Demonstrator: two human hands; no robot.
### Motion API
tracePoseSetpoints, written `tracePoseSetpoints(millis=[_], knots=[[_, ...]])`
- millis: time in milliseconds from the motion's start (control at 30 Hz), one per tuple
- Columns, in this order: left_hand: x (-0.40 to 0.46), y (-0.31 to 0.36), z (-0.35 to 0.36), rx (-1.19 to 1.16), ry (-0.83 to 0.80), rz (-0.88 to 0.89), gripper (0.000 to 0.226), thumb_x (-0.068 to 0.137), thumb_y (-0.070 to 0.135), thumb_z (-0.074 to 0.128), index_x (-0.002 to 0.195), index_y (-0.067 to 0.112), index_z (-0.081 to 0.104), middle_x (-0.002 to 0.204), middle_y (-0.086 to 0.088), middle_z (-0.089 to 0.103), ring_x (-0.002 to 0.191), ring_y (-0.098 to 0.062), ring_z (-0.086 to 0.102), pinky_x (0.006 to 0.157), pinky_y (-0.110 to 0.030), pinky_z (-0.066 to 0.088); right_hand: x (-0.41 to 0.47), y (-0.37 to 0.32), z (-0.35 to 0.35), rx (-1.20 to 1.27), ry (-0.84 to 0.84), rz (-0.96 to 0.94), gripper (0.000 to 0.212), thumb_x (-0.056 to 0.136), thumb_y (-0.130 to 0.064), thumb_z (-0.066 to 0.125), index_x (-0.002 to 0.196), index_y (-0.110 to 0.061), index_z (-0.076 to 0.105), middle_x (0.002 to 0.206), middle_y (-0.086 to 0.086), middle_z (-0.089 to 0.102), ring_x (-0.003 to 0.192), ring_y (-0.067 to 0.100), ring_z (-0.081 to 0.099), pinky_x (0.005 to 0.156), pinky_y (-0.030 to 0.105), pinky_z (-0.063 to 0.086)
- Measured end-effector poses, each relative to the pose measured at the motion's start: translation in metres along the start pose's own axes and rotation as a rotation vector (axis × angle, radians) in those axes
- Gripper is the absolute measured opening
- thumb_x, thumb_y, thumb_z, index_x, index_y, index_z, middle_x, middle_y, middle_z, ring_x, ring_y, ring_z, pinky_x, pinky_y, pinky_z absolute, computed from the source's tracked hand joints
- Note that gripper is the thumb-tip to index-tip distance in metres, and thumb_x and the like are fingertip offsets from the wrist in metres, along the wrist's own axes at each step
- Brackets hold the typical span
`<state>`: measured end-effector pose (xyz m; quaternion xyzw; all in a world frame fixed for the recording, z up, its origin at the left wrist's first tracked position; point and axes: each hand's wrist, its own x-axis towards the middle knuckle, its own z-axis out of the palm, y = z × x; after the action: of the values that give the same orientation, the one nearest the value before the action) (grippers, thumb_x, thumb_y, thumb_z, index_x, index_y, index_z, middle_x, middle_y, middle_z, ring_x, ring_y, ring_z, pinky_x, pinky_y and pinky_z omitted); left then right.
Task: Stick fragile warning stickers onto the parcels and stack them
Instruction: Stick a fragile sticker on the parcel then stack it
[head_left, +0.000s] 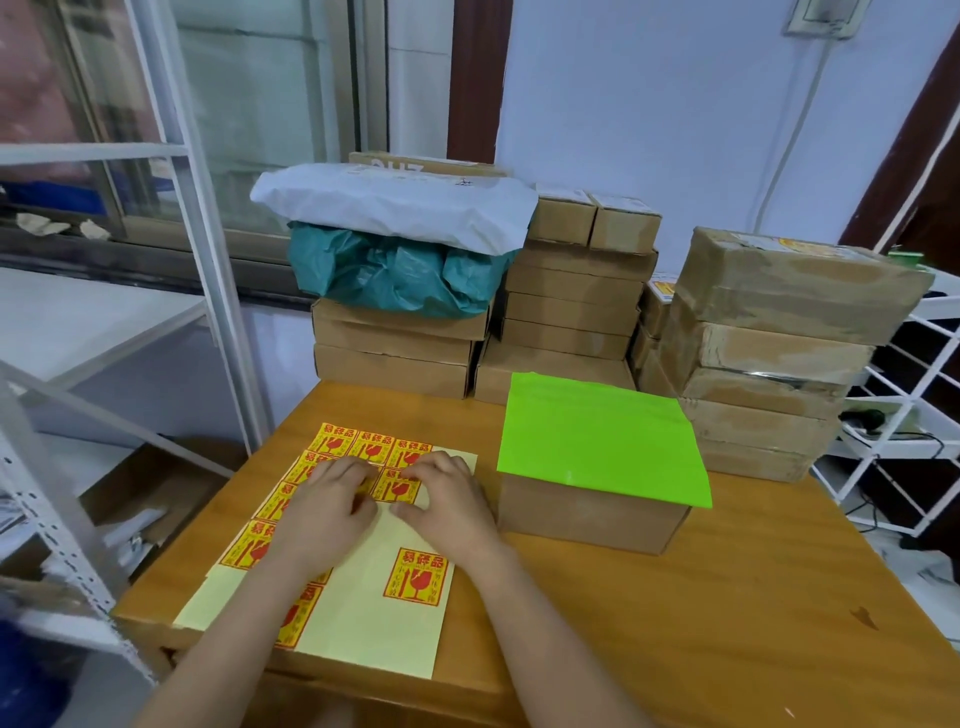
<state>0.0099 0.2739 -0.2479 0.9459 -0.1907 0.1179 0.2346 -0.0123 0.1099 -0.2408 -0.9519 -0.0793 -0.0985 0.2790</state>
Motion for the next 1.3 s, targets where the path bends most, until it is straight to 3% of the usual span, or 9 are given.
tracePoseSetpoints(millis=[333,567,933,1033,1200,1300], knots=[[0.002,-0.004,0.004,-0.027,0.011,-0.011,0.034,0.093,0.019,0.048,0.126,0.02,0.055,0.126,0.009,0.054,0.116,-0.011,0.04,0.097,-0.031,0.036,0.0,-0.001,0.0,-0.053,0.061,-0.053,0.026,0.095,-0.029,0.054,0.11,-0.013,0.067,0.115,0.004,0.055,0.113,0.023,0.044,0.095,0.037,0.038],[0.003,-0.004,0.003,-0.069,0.012,-0.019,0.034,0.093,0.017,0.049,0.125,0.021,0.056,0.125,0.009,0.055,0.116,-0.009,0.04,0.096,-0.026,0.033,0.003,-0.004,0.001,-0.079,0.071,-0.019,0.026,0.102,-0.024,0.04,0.107,-0.004,0.057,0.115,0.009,0.05,0.107,0.028,0.047,0.086,0.039,0.038],[0.0,0.0,-0.001,-0.092,-0.011,-0.042,0.036,0.092,0.015,0.05,0.126,0.018,0.057,0.129,0.007,0.055,0.12,-0.013,0.04,0.098,-0.028,0.033,-0.004,-0.005,0.0,0.043,0.109,0.001,0.023,0.103,-0.021,0.035,0.104,-0.003,0.05,0.112,0.011,0.049,0.097,0.029,0.048,0.075,0.034,0.034],[-0.002,0.006,-0.008,-0.134,0.005,-0.094,0.037,0.09,0.012,0.052,0.127,0.016,0.057,0.126,0.001,0.059,0.118,-0.019,0.046,0.091,-0.029,0.038,-0.009,-0.007,-0.003,0.146,0.187,-0.018,0.022,0.102,-0.023,0.039,0.101,-0.005,0.052,0.111,0.008,0.05,0.096,0.027,0.05,0.076,0.036,0.04],[0.001,0.015,-0.03,-0.217,-0.027,-0.122,0.034,0.09,0.007,0.055,0.123,0.015,0.058,0.112,-0.004,0.066,0.1,-0.027,0.06,0.067,-0.029,0.04,-0.021,-0.026,-0.019,0.112,0.221,-0.17,0.03,0.099,-0.031,0.037,0.099,-0.007,0.054,0.113,0.006,0.051,0.104,0.025,0.051,0.08,0.04,0.046],[0.004,0.026,-0.047,-0.359,0.039,-0.178,0.027,0.092,0.004,0.051,0.113,0.014,0.063,0.102,-0.003,0.064,0.098,-0.024,0.059,0.069,-0.027,0.039,-0.031,-0.042,-0.031,0.08,0.285,-0.243,0.034,0.097,-0.033,0.035,0.099,-0.006,0.056,0.112,0.007,0.053,0.102,0.025,0.052,0.078,0.04,0.047]])
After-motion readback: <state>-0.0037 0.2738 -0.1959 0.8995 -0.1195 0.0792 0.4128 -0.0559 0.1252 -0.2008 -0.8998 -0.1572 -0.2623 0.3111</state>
